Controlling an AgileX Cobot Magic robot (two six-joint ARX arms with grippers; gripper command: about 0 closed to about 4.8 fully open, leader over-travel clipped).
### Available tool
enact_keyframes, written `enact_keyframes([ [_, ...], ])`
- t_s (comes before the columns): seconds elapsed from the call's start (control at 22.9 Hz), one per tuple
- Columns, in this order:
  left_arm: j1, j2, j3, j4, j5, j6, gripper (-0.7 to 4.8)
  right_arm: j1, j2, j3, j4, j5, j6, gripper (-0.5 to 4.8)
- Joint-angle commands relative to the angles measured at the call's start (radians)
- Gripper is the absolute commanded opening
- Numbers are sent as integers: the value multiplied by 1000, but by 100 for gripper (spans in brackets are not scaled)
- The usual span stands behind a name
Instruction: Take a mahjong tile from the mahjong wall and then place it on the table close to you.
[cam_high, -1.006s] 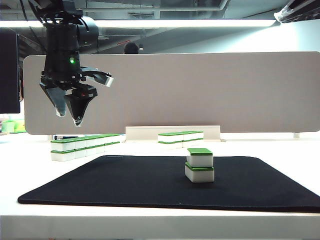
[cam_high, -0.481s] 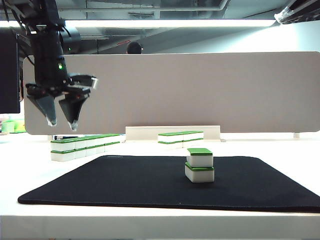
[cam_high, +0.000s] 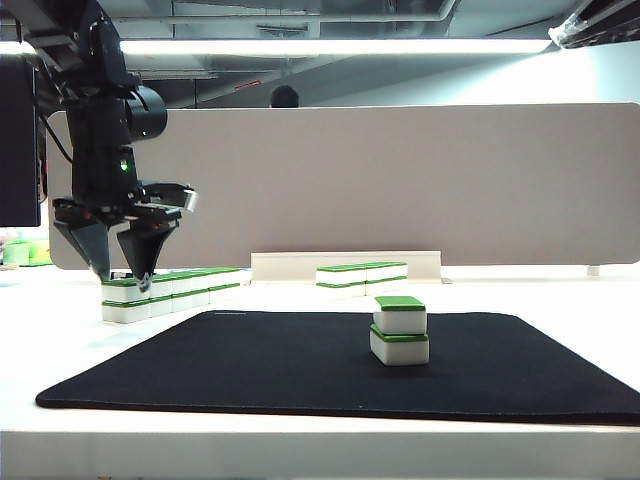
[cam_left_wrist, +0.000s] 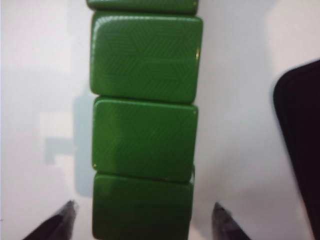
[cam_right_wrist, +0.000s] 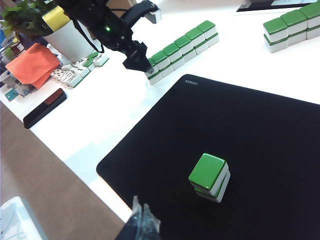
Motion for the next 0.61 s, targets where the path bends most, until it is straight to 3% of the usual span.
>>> enact_keyframes([
  [0.04,-1,20,3,16,2,-5,349,0,-1,6,12,-2,0,-1],
  [0.39,-1,67,3,23,3,-5,339,0,-1,6,13,-2,0,-1],
  [0.61,-1,69,3,23,3,-5,247,0,-1,6,13,-2,0,-1],
])
